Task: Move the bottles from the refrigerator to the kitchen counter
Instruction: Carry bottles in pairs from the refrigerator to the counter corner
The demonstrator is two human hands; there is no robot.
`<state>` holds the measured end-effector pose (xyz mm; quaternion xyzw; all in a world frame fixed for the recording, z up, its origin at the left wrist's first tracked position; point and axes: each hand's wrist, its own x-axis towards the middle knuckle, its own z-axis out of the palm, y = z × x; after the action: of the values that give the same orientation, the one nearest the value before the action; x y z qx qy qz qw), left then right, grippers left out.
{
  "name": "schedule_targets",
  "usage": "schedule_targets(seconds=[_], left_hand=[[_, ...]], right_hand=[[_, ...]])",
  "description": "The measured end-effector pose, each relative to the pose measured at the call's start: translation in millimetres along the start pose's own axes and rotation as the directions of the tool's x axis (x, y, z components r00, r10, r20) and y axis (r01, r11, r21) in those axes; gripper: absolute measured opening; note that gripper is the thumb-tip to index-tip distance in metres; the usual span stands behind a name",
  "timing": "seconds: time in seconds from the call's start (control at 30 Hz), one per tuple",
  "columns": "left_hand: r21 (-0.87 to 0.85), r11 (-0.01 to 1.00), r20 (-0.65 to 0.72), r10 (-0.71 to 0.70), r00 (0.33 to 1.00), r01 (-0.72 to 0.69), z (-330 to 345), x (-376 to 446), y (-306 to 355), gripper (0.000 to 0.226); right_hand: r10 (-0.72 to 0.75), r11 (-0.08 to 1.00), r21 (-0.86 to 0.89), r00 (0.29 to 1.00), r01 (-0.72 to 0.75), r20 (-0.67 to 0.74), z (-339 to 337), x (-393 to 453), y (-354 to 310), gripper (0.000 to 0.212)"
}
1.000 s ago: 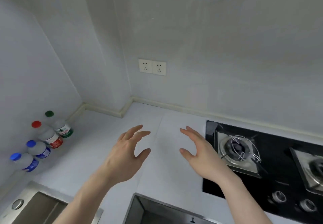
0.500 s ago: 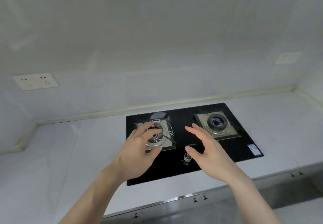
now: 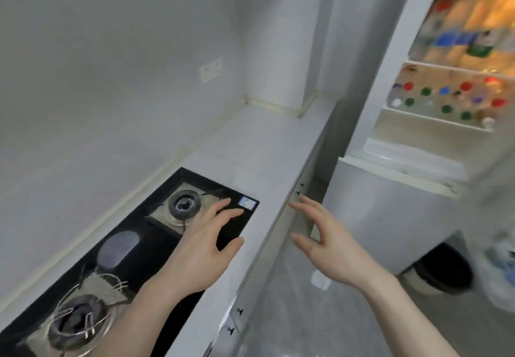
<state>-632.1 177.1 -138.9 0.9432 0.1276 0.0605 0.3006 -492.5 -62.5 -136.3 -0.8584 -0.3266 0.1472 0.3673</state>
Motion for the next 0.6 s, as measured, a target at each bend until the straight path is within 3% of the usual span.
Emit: schedule_targets(seconds=[0.23, 0.6], left_hand=[[-0.09, 0.961, 0.144, 0.272, 0.952, -0.261, 33, 63, 45, 0.048], [-0.131, 0.83, 0.29, 0.555, 0.78, -0.542, 87, 122, 141, 0.049]], right_hand=[[0.169, 0.983, -0.028, 0.954, -0.182, -0.249, -43, -41, 28, 0.057], [0.358, 0.918, 0.039, 0.782, -0.394, -0.511, -104, -121, 71, 0.059]])
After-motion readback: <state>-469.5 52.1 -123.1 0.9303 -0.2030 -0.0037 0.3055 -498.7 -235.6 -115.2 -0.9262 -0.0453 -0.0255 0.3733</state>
